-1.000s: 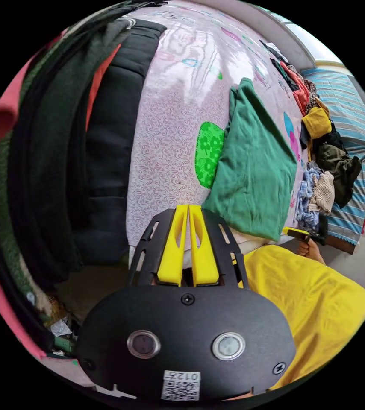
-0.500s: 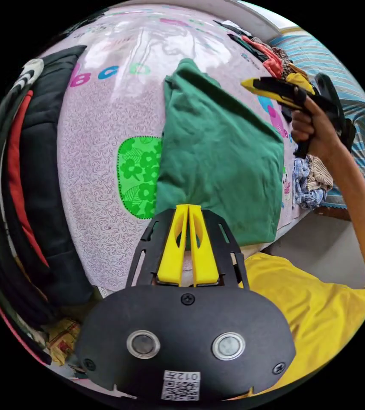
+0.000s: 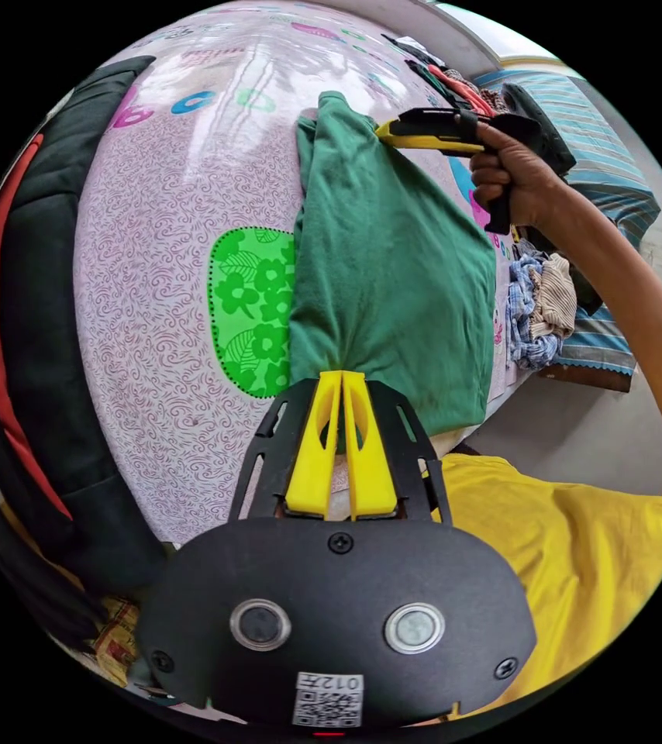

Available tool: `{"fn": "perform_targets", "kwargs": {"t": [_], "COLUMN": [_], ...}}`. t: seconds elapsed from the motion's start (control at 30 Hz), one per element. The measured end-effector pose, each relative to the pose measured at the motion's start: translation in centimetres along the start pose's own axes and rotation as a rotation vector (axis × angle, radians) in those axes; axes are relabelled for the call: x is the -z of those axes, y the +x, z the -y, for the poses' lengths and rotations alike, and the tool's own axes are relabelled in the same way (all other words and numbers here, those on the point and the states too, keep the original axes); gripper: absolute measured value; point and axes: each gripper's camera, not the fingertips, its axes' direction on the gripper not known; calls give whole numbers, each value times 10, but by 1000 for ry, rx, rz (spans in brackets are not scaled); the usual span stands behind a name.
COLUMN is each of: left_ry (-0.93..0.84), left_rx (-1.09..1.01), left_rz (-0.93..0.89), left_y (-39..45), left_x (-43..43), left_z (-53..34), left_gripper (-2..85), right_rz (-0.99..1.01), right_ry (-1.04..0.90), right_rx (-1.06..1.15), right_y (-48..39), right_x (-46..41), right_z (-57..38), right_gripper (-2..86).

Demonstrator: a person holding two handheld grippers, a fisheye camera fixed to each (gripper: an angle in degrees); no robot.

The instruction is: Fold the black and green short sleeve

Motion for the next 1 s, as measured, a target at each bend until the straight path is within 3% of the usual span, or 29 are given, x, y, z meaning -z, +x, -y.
{"fn": "perform_targets", "kwargs": {"t": [0.1,0.17,0.27,0.4,0.5,0.63,0.7,0.77,0.93,1.0], "left_ry": [-11,-24,-36,-30,-11,14,158,326,211,218], "left_rx": [-4,-14,-25,-13,15,65,134,128,287,288], "left_rz": [-23,-15,7,40,86,153,198,73,-338,-331], "left_y": [-7,-8,-8,-8,-6,-3,7,35,43,47], "left_x": [-5,-10,-16,-22,-27,-31,-13,-2,-77,-97], "left_z": [-1,-1,-2,-6,-12,-20,-41,-77,-92,-88], "left_gripper": [5,5,4,3,3,4,4,5,15,15], "right_rz": [-120,-133,-150,-201,-83,51,129,205,152,206], "right_ry": [167,103,-18,-103,-76,50,88,124,92,58], "right_rx": [109,326,447,348,234,203,196,220,164,126], "right_y": [-31,-68,-97,-95,-77,-48,-27,11,111,145], "right_x": [26,17,-9,-37,-23,39,78,130,175,179], "right_z": [-17,-21,-12,17,27,-3,-28,-77,-192,-224], "right_gripper": [0,0,0,-1,0,0,0,0,2,4]}}
